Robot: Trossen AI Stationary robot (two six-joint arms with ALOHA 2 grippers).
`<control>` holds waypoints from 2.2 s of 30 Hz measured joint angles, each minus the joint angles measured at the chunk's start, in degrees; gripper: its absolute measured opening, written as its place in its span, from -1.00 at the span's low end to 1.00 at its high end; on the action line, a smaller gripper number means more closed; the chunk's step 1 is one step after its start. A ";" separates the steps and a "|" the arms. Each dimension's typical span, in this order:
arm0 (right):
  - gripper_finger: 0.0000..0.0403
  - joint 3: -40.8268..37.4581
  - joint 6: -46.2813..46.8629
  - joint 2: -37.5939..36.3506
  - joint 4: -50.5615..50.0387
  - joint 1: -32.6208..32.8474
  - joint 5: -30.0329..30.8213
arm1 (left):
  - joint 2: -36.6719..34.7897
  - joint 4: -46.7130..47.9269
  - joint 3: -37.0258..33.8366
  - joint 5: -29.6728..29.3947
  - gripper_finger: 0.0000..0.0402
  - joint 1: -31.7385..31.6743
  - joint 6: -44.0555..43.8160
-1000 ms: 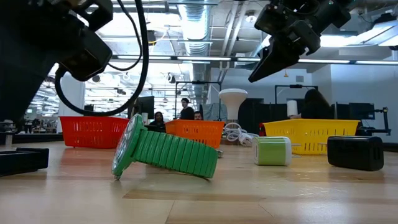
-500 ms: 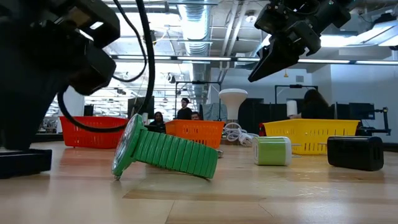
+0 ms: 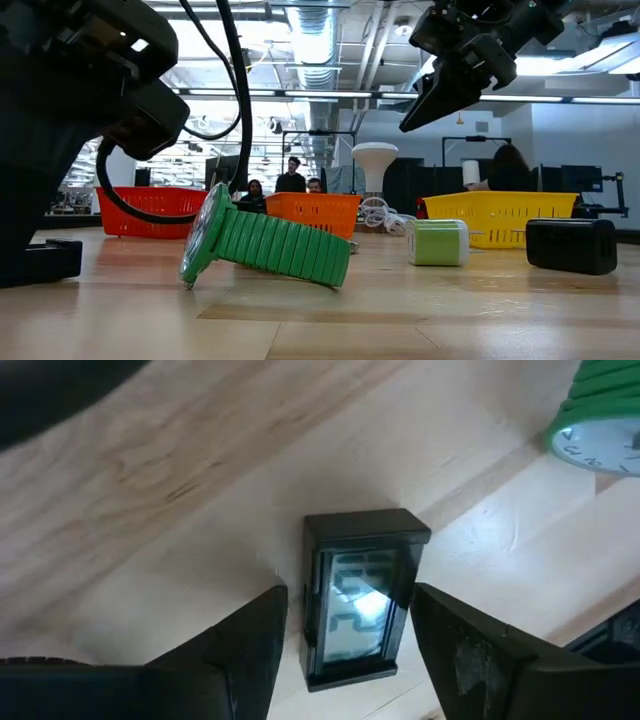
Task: Pick & Place Office items
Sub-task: Put the black digital clock into the orange bin
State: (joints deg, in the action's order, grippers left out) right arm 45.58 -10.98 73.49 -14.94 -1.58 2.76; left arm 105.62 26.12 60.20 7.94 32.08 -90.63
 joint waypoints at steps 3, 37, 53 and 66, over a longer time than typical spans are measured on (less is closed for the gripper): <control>-0.40 0.00 0.00 0.00 0.00 0.02 0.01 | 0.02 1.33 0.04 0.00 -0.01 0.00 0.04; -0.40 0.00 3.57 0.00 -0.04 0.10 -2.78 | -3.06 2.18 -0.22 -13.93 -0.24 -6.46 14.35; -0.40 0.00 5.03 0.00 -0.09 4.15 -3.03 | -13.49 -4.10 -0.07 -33.18 -0.30 -26.14 54.50; -0.40 0.00 5.76 0.00 -1.35 6.25 -3.01 | -9.02 -9.59 -0.22 -28.50 -0.21 -38.74 69.57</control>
State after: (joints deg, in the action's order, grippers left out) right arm 45.58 -5.23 73.49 -16.29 4.67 -0.25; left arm 96.61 16.53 59.99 -20.56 -6.67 -21.06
